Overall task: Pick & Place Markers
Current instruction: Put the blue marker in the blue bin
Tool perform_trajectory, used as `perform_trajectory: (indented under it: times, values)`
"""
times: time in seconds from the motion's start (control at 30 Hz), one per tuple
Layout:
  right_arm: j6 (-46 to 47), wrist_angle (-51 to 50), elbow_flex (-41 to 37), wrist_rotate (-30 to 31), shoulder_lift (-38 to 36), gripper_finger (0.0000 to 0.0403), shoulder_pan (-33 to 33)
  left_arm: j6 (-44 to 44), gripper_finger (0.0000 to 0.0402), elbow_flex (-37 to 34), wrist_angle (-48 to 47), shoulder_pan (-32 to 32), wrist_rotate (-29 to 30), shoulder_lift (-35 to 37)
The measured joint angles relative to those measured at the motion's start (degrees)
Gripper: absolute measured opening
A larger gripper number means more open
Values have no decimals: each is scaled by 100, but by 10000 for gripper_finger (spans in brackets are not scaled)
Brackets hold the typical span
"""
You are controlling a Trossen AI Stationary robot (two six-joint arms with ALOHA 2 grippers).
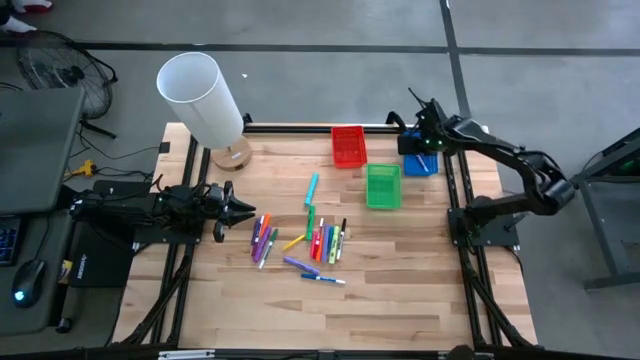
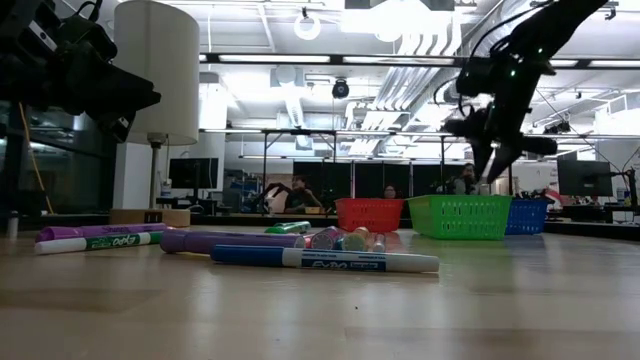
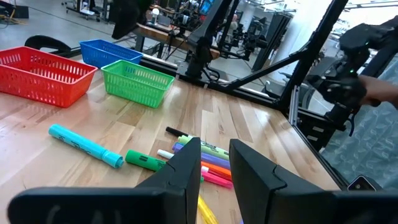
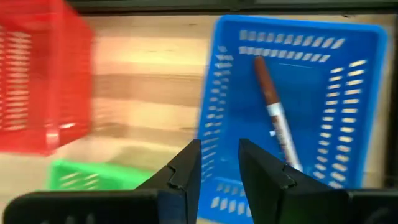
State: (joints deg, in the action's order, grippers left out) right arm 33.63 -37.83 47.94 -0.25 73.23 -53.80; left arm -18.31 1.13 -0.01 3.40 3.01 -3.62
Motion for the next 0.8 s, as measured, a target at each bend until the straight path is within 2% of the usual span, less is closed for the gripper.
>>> perform_trajectory:
  times: [0.27, 0.5, 0.8]
  values:
    - [204, -2, 0, -466, -439, 94, 587, -1, 83, -1, -1, 0, 0, 2]
    - [254, 98, 0, -524, -511, 94, 1446, -2, 83, -1, -2, 0, 0, 1]
    - [184, 725, 0, -706, -511, 94, 2626, -2, 83, -1, -1, 0, 0, 1]
